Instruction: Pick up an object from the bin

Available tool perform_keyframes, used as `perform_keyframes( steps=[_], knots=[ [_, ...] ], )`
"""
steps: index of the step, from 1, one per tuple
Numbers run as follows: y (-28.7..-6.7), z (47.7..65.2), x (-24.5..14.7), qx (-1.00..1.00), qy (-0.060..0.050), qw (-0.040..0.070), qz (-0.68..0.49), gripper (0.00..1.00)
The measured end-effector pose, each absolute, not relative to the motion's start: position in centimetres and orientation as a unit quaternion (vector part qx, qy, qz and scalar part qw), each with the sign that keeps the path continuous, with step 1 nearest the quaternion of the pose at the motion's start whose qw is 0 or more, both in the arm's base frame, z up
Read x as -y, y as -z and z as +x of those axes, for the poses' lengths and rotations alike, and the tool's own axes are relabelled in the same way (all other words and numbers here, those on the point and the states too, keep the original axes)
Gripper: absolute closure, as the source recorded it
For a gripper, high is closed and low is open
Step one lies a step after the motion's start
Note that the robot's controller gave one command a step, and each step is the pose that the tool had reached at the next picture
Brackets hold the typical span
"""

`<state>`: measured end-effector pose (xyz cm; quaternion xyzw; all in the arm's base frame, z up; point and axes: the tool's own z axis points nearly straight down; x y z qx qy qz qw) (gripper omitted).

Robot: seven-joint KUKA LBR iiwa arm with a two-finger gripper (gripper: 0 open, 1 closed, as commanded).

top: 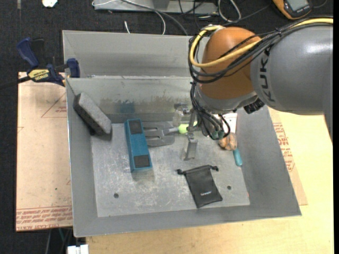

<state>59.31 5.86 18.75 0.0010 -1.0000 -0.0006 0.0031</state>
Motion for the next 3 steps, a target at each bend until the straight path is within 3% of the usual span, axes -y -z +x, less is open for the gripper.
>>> perform_keyframes(
  steps=[1,2,3],
  knots=[
    [-19.3,59.4,-5.8,1.000,0.001,-0.001,0.000,0.00],
    [-14.2,55.6,-13.0,1.000,0.001,0.000,0.013,0.00],
    [-13.5,56.9,-19.2,0.999,0.002,-0.007,-0.031,0.00]
  ],
)
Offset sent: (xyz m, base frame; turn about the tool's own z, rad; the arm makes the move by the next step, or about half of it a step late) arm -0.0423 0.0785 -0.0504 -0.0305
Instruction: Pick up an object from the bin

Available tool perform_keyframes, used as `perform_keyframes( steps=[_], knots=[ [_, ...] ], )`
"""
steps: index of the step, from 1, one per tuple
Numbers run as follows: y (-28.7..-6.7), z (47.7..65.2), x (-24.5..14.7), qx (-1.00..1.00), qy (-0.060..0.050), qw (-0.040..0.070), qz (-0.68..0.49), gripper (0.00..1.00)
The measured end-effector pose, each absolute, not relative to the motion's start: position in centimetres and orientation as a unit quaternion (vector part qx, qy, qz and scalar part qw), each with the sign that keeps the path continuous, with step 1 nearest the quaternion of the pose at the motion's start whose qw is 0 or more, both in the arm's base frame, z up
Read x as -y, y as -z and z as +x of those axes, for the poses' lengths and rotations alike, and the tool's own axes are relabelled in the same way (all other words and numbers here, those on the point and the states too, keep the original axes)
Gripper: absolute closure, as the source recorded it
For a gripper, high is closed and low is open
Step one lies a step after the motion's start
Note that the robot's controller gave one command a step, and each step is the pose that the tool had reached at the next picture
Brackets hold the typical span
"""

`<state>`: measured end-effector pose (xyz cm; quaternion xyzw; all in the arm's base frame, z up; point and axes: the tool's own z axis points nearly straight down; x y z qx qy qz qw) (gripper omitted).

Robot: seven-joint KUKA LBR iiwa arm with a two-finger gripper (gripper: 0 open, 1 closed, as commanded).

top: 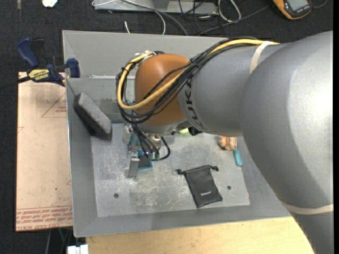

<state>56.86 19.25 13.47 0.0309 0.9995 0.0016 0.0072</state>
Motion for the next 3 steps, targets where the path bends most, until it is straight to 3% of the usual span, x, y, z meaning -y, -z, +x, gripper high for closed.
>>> perform_keyframes(
  steps=[1,2,3],
  knots=[
    [-15.7,54.8,-15.5,-1.000,-0.001,-0.001,0.002,0.00],
    [-13.0,56.4,-14.0,-1.000,-0.003,0.005,0.019,0.00],
    [-16.9,54.8,-12.7,-1.000,-0.001,-0.001,0.001,0.00]
  ],
)
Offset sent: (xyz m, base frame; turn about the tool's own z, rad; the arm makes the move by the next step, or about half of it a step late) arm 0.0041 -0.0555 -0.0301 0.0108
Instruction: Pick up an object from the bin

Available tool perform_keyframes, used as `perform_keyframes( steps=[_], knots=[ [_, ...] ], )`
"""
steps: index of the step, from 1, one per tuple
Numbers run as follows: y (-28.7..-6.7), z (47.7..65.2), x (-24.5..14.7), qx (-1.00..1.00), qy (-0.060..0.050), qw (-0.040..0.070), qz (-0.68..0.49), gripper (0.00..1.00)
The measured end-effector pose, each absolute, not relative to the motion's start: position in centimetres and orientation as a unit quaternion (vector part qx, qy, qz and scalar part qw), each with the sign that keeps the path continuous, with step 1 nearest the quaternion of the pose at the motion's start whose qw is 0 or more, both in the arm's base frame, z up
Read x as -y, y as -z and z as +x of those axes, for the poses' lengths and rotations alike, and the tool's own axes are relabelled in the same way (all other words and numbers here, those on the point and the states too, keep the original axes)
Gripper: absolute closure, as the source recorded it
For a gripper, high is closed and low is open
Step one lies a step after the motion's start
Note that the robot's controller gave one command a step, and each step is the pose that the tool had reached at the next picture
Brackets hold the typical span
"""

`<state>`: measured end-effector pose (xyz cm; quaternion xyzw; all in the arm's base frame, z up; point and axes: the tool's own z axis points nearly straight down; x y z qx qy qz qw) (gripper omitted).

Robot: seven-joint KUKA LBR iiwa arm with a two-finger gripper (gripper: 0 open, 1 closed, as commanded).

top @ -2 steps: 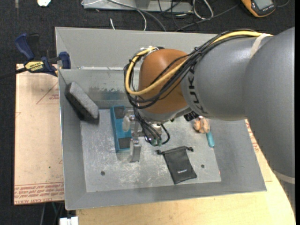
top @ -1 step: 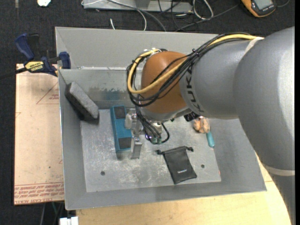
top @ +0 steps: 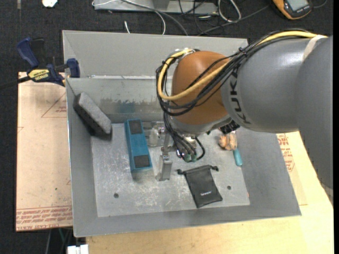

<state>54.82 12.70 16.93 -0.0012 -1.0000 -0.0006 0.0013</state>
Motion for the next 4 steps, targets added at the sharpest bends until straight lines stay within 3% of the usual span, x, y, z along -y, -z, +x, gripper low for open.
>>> perform_keyframes(
  steps=[1,2,3,4],
  knots=[
    [-14.9,56.0,-12.0,0.999,0.003,-0.007,0.035,0.00],
    [-17.5,54.8,-10.7,1.000,0.002,0.000,0.029,0.00],
    [-19.0,54.6,-9.4,1.000,0.002,-0.006,0.030,0.00],
    [-18.8,53.6,-9.0,0.999,0.003,-0.004,0.032,0.00]
  ],
)
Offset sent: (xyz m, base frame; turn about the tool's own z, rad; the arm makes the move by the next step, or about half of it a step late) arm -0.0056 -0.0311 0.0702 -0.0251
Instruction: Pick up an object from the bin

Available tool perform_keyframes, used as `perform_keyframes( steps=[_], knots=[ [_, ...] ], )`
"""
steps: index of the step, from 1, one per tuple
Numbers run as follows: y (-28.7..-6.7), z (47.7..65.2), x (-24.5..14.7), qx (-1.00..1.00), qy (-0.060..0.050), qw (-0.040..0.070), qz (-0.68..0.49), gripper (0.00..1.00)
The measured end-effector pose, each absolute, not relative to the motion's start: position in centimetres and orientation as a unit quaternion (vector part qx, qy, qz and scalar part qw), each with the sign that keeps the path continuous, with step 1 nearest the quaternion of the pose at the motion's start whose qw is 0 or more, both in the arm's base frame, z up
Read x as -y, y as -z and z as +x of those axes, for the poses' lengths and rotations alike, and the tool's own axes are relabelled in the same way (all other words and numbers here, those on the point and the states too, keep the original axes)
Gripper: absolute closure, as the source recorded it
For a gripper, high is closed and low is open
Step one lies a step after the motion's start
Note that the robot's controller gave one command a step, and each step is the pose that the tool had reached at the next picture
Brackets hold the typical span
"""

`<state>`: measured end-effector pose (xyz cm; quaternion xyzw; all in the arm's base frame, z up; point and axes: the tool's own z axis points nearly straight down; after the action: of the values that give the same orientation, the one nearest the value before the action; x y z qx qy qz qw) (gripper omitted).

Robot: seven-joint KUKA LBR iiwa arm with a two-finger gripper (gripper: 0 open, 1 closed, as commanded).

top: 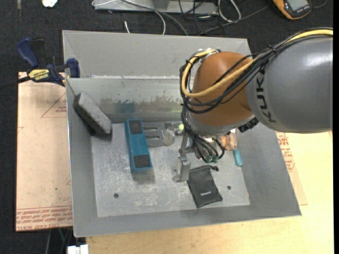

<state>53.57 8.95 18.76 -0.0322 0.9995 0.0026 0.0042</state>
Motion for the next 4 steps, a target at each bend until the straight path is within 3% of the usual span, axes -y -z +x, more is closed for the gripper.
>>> perform_keyframes(
  steps=[1,2,3,4],
  knots=[
    [-15.8,53.2,-6.6,-1.000,-0.003,0.005,-0.006,0.00],
    [-12.4,56.4,-0.6,-1.000,-0.003,0.009,-0.006,0.00],
    [-8.8,55.9,-1.5,-0.998,-0.005,0.006,0.062,0.00],
    [-8.1,53.4,2.6,-0.999,-0.005,0.009,0.042,0.00]
  ],
)
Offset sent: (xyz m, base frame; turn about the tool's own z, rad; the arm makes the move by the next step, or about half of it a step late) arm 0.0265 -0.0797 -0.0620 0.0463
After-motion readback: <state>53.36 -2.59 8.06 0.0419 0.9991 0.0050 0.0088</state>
